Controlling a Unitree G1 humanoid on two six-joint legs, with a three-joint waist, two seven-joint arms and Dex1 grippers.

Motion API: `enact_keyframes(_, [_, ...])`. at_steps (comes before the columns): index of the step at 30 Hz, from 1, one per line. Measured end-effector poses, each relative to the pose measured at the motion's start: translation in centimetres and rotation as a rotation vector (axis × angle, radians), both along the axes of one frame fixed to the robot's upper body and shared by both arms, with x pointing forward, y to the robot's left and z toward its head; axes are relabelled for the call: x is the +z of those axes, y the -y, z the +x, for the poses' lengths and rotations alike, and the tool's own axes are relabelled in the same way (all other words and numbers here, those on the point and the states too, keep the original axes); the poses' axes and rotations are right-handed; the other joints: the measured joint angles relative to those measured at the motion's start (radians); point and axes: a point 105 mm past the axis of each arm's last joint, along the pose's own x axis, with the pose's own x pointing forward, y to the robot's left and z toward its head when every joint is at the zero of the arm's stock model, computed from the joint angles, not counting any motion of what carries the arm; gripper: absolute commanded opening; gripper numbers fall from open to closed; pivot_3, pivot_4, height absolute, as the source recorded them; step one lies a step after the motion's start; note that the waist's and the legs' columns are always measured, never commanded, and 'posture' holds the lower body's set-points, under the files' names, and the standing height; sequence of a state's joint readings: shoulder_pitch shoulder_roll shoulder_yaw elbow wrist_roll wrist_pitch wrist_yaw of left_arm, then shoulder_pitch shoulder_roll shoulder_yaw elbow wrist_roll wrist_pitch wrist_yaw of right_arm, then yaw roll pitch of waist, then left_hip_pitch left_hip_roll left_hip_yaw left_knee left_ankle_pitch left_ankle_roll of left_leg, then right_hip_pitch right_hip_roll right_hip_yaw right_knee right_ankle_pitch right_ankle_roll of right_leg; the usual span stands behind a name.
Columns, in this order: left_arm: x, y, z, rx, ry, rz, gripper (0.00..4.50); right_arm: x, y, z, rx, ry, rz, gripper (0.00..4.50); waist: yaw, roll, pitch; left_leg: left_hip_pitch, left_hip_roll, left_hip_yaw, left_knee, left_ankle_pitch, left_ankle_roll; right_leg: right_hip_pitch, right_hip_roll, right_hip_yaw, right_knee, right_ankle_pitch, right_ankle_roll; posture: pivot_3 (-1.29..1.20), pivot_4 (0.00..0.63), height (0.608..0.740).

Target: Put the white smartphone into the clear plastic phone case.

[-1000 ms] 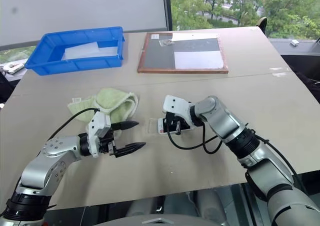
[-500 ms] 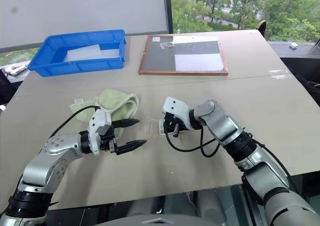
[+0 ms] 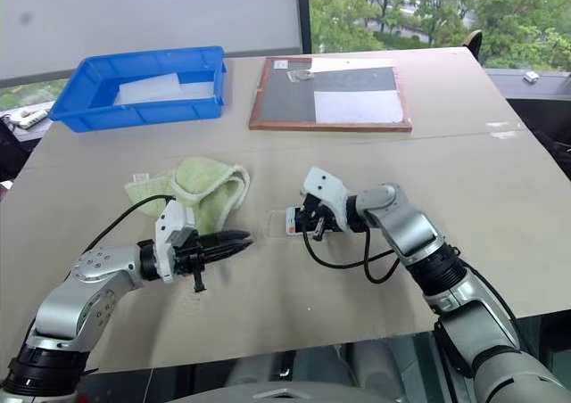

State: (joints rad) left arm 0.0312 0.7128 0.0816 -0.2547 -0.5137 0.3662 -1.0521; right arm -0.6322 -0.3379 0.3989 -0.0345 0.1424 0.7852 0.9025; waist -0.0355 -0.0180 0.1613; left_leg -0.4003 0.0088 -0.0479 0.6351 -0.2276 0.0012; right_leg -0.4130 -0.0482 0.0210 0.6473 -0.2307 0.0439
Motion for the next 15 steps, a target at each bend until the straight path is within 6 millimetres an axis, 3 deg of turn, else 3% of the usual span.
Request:
enact_keyframes(7, [0.1,-0.3,0.0,0.008,0.003,0.009,0.02,1.3,-0.4,1.5,-0.060,0.026,0.014,0.00,-0.004,0.002,0.012,-0.001,-0.001,0.000,-0.002,0.000,0.000,-0.001,0.000,-0.001,-0.001,0.000,0.000,0.00,0.150,0.740])
enact_keyframes(15, [-0.1,-0.6,-0.1,0.021,-0.002,0.014,0.02,6.3,-0.3,3.3,-0.079,0.101,0.080,0.00,-0.005,0.002,0.018,-0.002,-0.001,-0.001,-0.002,0.000,0.000,-0.001,0.000,-0.003,-0.002,0.002,0.003,0.00,0.150,0.740])
